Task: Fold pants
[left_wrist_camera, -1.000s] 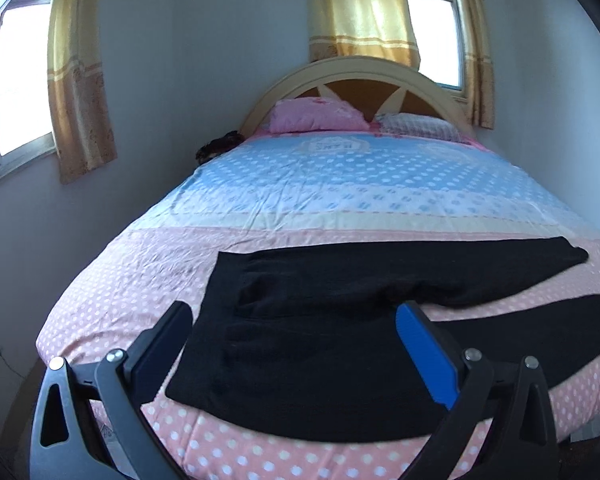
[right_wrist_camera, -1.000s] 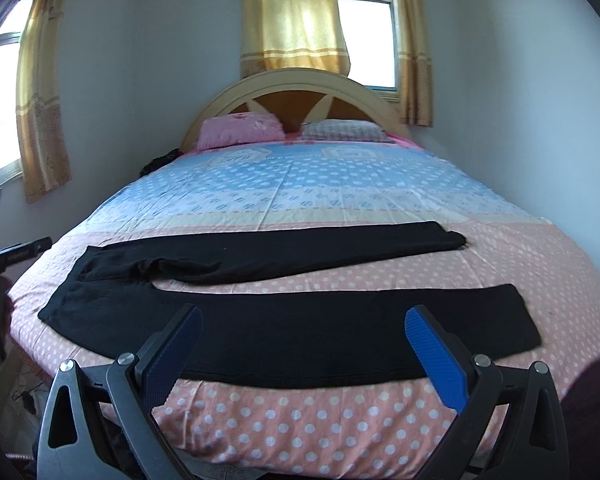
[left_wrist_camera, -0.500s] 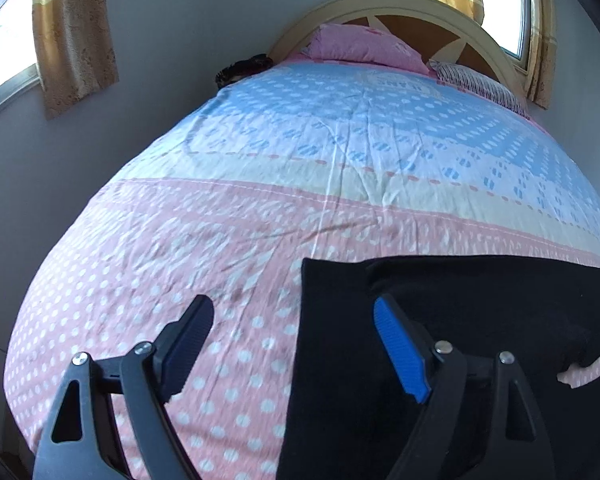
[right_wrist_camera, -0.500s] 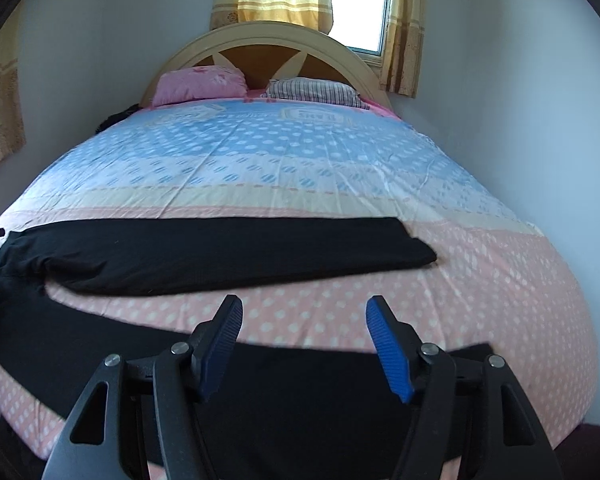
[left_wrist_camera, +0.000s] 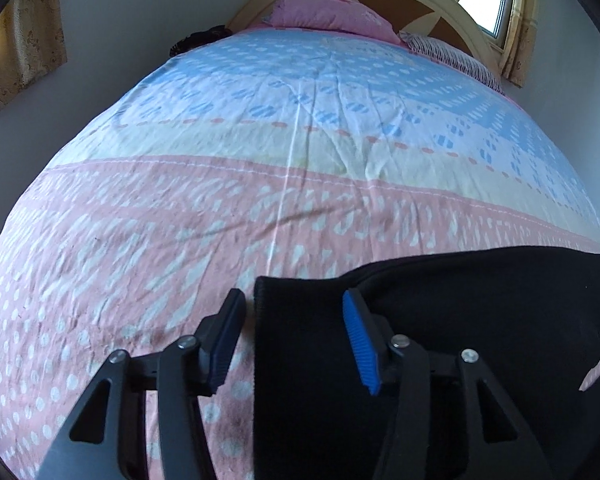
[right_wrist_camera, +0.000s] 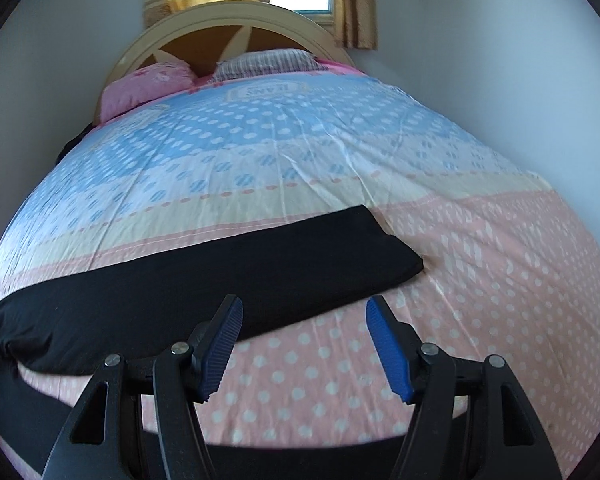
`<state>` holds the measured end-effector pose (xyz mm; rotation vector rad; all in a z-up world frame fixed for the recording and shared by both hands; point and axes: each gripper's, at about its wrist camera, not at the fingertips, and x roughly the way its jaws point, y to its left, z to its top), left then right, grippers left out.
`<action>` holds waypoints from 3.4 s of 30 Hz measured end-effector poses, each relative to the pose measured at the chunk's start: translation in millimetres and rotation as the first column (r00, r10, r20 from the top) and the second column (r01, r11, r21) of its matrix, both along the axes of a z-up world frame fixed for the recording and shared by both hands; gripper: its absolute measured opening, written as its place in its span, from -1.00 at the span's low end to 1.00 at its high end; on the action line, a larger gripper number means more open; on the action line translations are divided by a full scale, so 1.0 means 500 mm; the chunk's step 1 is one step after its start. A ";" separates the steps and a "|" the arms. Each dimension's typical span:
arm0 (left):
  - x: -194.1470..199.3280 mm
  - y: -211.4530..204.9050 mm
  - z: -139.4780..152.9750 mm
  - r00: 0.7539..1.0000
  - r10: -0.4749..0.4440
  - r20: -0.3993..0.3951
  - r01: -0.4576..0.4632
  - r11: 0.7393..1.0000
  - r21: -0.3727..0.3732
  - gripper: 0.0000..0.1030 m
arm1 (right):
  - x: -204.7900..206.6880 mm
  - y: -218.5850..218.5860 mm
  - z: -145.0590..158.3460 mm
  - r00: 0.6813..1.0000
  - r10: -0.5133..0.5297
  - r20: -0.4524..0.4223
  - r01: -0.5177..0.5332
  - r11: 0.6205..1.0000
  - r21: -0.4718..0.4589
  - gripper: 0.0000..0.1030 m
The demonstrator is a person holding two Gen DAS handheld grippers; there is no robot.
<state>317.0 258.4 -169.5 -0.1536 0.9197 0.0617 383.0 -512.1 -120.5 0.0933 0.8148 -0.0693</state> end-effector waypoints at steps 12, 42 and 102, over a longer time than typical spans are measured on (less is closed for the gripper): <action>0.012 -0.003 0.007 0.999 -0.037 0.002 0.037 0.999 0.021 -0.48 | 0.113 -0.093 -0.050 0.991 -0.075 -0.112 0.080 0.996 0.041 0.28; 0.043 -0.014 0.005 0.997 -0.079 -0.027 0.078 0.997 -0.005 -0.74 | 0.341 -0.142 -0.126 0.981 0.026 -0.191 -0.013 0.998 0.069 -0.78; -0.402 0.018 0.013 0.949 -0.107 0.297 0.172 0.964 -0.202 -0.68 | -0.337 -0.324 -0.099 0.993 -0.118 0.008 0.115 0.975 0.189 -0.84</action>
